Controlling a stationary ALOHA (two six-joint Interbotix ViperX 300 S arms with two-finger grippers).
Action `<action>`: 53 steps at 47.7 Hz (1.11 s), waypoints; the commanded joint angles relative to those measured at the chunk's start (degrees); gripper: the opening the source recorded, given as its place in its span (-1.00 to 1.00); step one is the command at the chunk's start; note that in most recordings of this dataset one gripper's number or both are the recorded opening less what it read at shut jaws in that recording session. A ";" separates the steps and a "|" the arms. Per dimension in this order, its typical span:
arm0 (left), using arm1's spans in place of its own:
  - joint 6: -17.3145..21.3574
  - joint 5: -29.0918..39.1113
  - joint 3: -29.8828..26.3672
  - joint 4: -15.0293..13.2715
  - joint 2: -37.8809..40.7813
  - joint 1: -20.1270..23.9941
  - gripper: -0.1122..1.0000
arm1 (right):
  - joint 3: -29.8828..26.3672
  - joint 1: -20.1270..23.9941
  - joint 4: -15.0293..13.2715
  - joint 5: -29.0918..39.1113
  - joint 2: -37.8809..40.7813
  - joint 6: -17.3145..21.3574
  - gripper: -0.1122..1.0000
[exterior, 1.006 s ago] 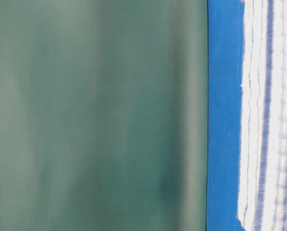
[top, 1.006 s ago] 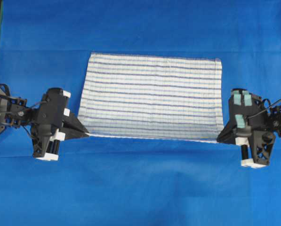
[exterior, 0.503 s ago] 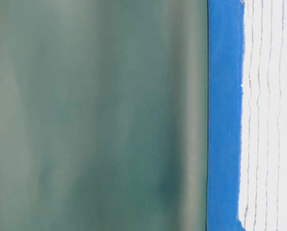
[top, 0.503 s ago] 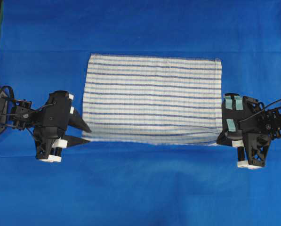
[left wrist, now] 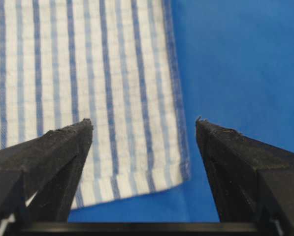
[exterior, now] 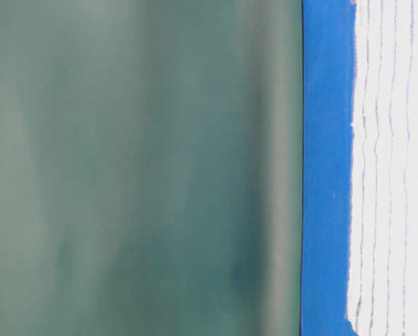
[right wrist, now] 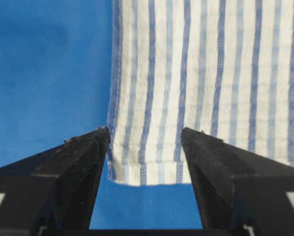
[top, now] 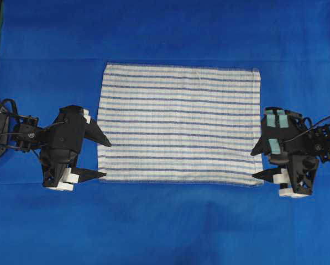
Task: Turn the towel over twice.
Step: 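Open both grippers to release the towel's near edge, then move both grippers back to the far corners and pinch them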
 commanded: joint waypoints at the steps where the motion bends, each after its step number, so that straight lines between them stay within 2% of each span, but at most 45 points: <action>1: 0.09 0.09 -1.41 0.00 -2.46 1.05 0.59 | -1.49 -1.49 -1.58 0.09 -3.43 -0.09 0.35; 12: 0.00 0.09 -1.32 0.00 -9.05 2.37 0.59 | -1.76 -4.75 -4.57 0.09 -12.57 -0.09 0.35; 21: 0.35 -0.18 -1.23 0.00 -14.15 2.81 0.59 | -1.41 -6.77 -8.17 0.00 -19.51 -0.09 0.35; 27: 0.53 -0.35 -0.44 0.00 -16.35 3.69 0.59 | -1.23 -7.82 -9.14 -0.18 -21.88 -0.09 0.35; 41: 1.67 -0.35 -0.26 0.00 -16.00 6.94 0.59 | -1.14 -11.07 -10.72 -0.18 -19.60 -0.09 0.35; 53: 5.63 -2.20 0.26 0.00 -10.63 14.59 0.59 | -0.97 -19.69 -12.92 -0.18 -13.10 -0.18 0.35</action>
